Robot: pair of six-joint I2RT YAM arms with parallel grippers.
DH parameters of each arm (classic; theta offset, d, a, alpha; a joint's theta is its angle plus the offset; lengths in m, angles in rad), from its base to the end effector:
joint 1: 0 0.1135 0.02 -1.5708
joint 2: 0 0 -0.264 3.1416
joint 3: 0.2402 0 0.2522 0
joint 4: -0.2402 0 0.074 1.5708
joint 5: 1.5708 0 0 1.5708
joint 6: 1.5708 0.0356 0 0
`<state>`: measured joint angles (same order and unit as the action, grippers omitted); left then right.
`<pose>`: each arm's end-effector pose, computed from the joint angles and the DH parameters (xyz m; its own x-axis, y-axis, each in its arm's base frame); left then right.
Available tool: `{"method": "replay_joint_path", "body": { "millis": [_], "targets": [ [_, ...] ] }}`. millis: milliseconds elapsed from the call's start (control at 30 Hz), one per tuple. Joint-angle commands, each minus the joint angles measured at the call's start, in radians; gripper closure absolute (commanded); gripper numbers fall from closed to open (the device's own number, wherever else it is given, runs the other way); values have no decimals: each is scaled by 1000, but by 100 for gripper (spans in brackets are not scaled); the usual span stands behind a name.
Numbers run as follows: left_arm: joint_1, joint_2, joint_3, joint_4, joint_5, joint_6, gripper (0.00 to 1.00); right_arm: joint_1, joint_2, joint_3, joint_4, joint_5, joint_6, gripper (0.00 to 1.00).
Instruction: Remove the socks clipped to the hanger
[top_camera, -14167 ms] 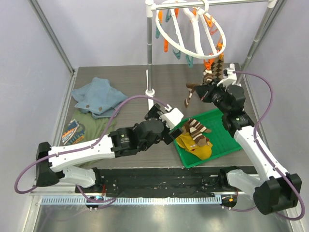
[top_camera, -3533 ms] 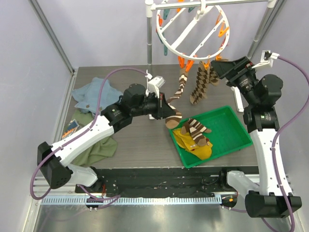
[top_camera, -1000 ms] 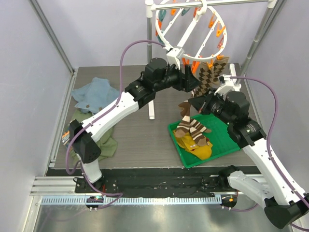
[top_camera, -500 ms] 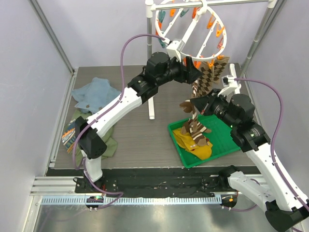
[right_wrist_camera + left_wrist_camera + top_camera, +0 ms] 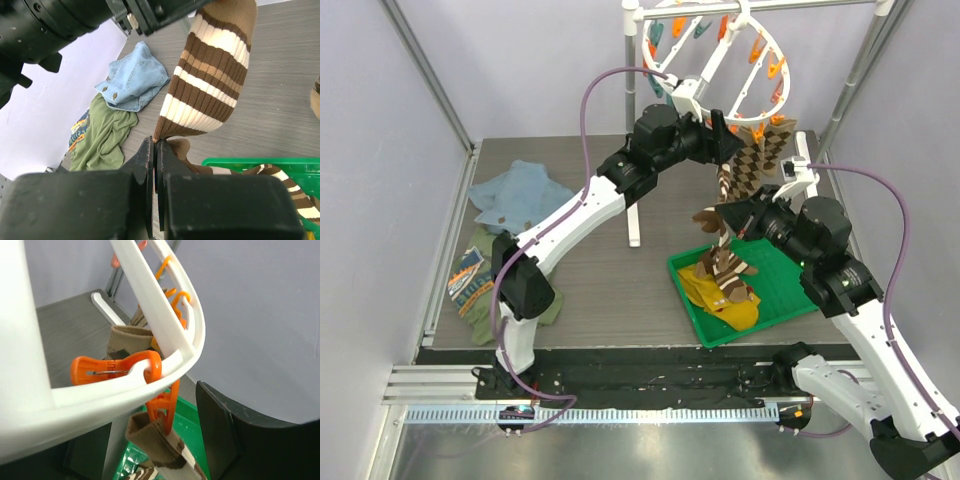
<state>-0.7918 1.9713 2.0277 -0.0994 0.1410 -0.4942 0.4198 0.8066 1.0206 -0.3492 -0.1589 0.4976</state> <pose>0.3289 -0.3403 0.4256 -0.4076 -0.2556 -0.8767 0.6928 0.5389 -0.4792 0.1549 0.0753 0.4000 -0.3686 0.3516 -0.8605 -0.4207 0.7624 0.4917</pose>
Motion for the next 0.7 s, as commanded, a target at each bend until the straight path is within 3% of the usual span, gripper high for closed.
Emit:
{"method": "replay_joint_path", "body": {
  "millis": [0, 267, 567, 667],
  "targets": [
    [5, 14, 69, 86, -9, -3, 34, 5, -18, 12, 38, -2, -25, 99],
    [5, 34, 94, 84, -41, -18, 42, 5, -18, 1, 38, 7, -40, 99],
    [5, 47, 121, 81, -46, -52, 95, 4, -29, -17, 36, 19, -48, 99],
    [5, 55, 134, 61, -44, -58, 100, 4, -33, -27, 33, 28, -48, 99]
  ]
}}
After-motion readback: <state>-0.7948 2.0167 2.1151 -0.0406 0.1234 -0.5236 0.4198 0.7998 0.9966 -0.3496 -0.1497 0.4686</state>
